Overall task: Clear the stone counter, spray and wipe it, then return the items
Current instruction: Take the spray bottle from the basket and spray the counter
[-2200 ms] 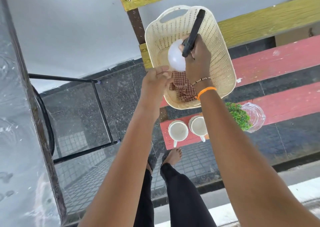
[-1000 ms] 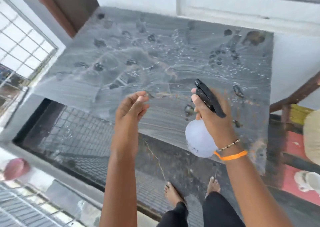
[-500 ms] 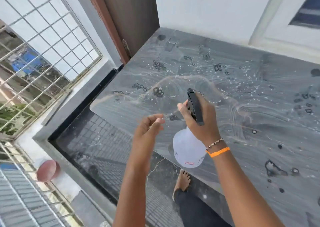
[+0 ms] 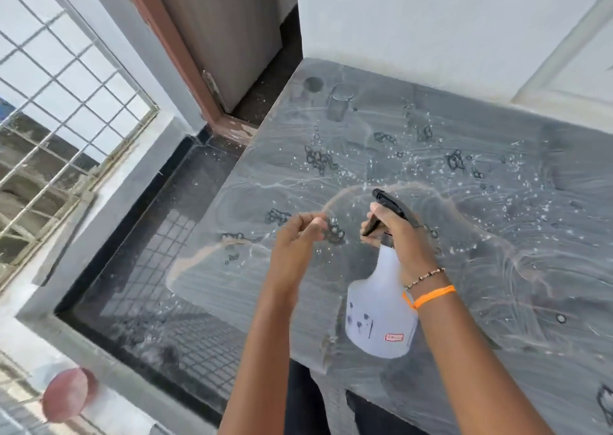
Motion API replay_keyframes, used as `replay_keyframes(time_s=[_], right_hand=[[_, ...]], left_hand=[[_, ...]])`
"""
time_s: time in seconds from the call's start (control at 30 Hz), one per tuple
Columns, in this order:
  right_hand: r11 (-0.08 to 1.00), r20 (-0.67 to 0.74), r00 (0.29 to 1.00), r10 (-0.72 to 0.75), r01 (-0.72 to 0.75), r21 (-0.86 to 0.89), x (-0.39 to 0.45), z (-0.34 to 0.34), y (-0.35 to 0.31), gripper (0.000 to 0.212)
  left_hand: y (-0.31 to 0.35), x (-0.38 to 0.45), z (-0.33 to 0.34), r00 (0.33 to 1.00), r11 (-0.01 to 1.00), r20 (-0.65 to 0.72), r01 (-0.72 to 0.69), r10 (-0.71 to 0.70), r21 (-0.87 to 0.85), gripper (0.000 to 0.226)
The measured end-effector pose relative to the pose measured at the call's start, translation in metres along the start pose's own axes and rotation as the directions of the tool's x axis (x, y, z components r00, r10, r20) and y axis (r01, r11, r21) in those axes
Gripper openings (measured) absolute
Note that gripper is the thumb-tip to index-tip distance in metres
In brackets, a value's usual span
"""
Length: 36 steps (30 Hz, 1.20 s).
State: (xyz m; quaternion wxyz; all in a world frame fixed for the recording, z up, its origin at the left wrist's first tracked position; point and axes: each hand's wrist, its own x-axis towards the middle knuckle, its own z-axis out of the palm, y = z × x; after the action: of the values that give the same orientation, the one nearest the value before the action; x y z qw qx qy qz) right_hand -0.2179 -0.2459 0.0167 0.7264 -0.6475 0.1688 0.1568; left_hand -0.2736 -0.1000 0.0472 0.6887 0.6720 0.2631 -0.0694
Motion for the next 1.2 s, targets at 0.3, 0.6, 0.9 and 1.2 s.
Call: replay_keyframes(time_s=[0.3, 0.6, 0.9, 1.2], right_hand=[[0.935, -0.059, 0.961, 0.271, -0.248, 0.253, 0.09, 0.063, -0.035, 0.033], [0.781, -0.062, 0.943, 0.328, -0.234, 0.579, 0.103, 0.046, -0.042, 0.024], [0.747, -0.29, 0.927, 0.238, 0.016, 0.665, 0.057, -0.054, -0.034, 0.024], [0.689, -0.349, 0.869, 0.35, 0.014, 0.725, 0.021, -0.168, -0.028, 0.032]], left_hand=[[0.02, 0.107, -0.056, 0.995, 0.999, 0.094, 0.028, -0.032, 0.044, 0.014], [0.027, 0.152, -0.048, 0.971, 0.996, 0.234, 0.026, -0.045, 0.082, 0.012], [0.013, 0.13, 0.029, 0.894, 0.988, 0.446, -0.026, -0.045, 0.151, 0.016], [-0.017, 0.075, 0.121, 0.864, 0.967, 0.496, -0.053, -0.081, 0.249, 0.015]])
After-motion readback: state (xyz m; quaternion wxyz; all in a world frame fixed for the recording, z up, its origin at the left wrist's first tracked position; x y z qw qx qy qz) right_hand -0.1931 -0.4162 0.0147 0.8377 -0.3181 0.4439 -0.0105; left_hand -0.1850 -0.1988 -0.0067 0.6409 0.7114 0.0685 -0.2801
